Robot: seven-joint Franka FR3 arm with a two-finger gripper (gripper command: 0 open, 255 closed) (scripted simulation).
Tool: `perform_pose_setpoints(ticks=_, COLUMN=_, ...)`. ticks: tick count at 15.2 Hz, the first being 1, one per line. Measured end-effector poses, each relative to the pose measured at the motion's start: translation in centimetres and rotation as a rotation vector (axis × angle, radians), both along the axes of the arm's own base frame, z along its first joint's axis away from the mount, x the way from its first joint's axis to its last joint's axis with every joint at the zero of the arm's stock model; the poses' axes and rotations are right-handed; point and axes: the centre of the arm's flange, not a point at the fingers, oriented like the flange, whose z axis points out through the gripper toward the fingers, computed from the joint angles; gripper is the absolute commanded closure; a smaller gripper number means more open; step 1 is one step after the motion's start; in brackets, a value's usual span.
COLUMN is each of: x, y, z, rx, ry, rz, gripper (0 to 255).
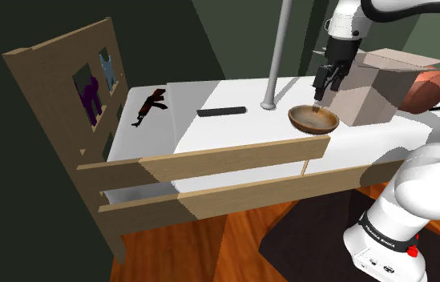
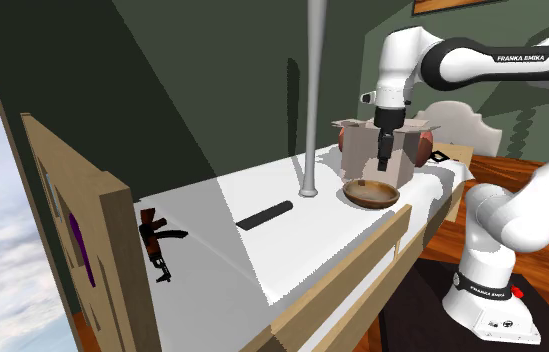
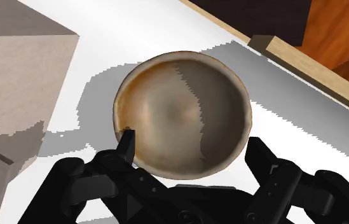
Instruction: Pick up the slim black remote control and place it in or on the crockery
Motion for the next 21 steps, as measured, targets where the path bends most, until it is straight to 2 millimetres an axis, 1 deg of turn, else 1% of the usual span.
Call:
perform_pose_setpoints(ticks=1, x=0.0, y=0.0, z=0.0, rx=0.0, ry=0.0, rz=0.0, gripper=0)
perform_pose_setpoints(ticks=3, x=1.6, y=-0.1, z=-0.2, rx=0.007, ry=0.005, rz=0.047, gripper=0)
perform_pose_setpoints(ticks=7, x=6.5, y=-0.7, z=-1.3, rx=0.029, ry=0.022, rz=0.196, gripper=0)
perform_pose_setpoints(ticks=9, x=9.2, y=-0.4, z=-1.9, rx=0.04, ry=0.03, rz=0.275, gripper=0)
perform_pose_setpoints(ticks=11, x=11.3, y=-0.2, z=-2.4, rx=0.052, ry=0.037, rz=0.355, gripper=0)
perform_pose_setpoints(ticks=13, x=14.2, y=-0.1, z=-3.0, rx=0.063, ry=0.046, rz=0.434, gripper=0)
perform_pose_setpoints(ticks=16, x=17.7, y=1.6, z=-4.0, rx=0.079, ry=0.06, rz=0.555, gripper=0)
perform_pose_setpoints(ticks=18, x=20.2, y=2.7, z=-4.1, rx=0.091, ry=0.068, rz=0.634, gripper=0)
perform_pose_setpoints(ticks=19, x=20.9, y=3.5, z=-4.1, rx=0.101, ry=0.084, rz=0.676, gripper=0)
perform_pose_setpoints(ticks=20, x=21.4, y=3.7, z=-4.0, rx=0.117, ry=0.117, rz=0.713, gripper=0)
perform_pose_setpoints(ticks=21, x=21.7, y=5.0, z=-4.1, rx=0.128, ry=0.133, rz=0.755, gripper=0)
